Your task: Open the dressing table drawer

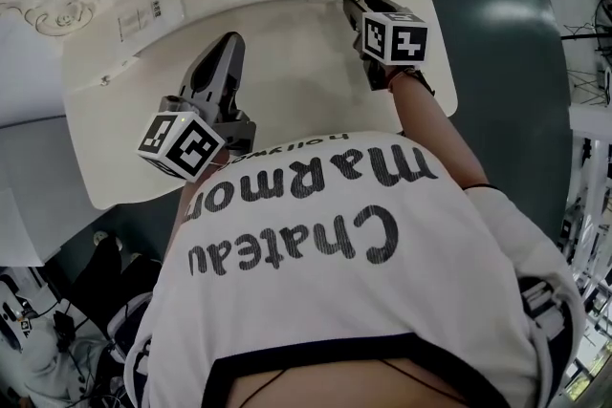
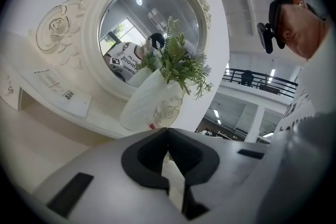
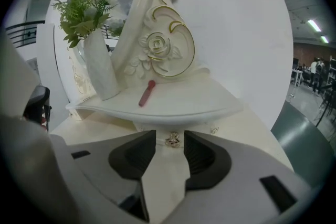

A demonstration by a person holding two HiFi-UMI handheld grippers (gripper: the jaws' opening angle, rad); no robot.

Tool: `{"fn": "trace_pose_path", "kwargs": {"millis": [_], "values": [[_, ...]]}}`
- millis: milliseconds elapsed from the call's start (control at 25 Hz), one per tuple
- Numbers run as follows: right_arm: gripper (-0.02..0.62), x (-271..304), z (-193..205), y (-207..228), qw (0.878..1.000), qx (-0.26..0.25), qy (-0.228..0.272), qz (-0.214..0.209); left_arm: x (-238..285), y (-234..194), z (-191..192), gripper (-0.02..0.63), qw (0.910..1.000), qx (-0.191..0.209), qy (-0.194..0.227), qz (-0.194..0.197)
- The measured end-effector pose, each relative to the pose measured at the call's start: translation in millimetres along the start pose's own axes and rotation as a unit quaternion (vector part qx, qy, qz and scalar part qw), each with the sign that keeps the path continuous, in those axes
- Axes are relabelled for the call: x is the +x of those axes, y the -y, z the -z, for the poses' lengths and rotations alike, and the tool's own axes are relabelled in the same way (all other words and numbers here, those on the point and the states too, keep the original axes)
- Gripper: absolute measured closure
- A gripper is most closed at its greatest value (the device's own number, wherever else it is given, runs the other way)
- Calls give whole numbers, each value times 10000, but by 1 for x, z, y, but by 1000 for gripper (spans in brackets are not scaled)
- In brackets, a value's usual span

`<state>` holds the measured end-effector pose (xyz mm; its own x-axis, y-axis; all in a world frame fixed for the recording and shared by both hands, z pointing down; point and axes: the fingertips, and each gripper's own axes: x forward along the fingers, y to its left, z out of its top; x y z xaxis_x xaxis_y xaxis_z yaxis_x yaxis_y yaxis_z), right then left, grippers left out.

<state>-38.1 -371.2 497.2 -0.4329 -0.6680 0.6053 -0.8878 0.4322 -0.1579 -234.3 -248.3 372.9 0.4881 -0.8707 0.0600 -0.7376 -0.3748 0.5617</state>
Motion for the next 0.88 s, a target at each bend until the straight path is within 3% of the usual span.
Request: {"fn": "trace_pose_path", "kwargs": {"millis": [200, 520, 880], "values": [[425, 4, 1, 5, 9989, 445, 112, -8, 4, 1, 3, 583, 10000, 20, -51, -1], [481, 5, 4, 7, 9983, 550, 170, 54, 6, 5, 4, 583, 9999, 88, -84, 44], [486, 4, 6, 10, 9950, 977, 209, -50, 7, 13, -2, 583, 9998, 186, -35, 113]]}}
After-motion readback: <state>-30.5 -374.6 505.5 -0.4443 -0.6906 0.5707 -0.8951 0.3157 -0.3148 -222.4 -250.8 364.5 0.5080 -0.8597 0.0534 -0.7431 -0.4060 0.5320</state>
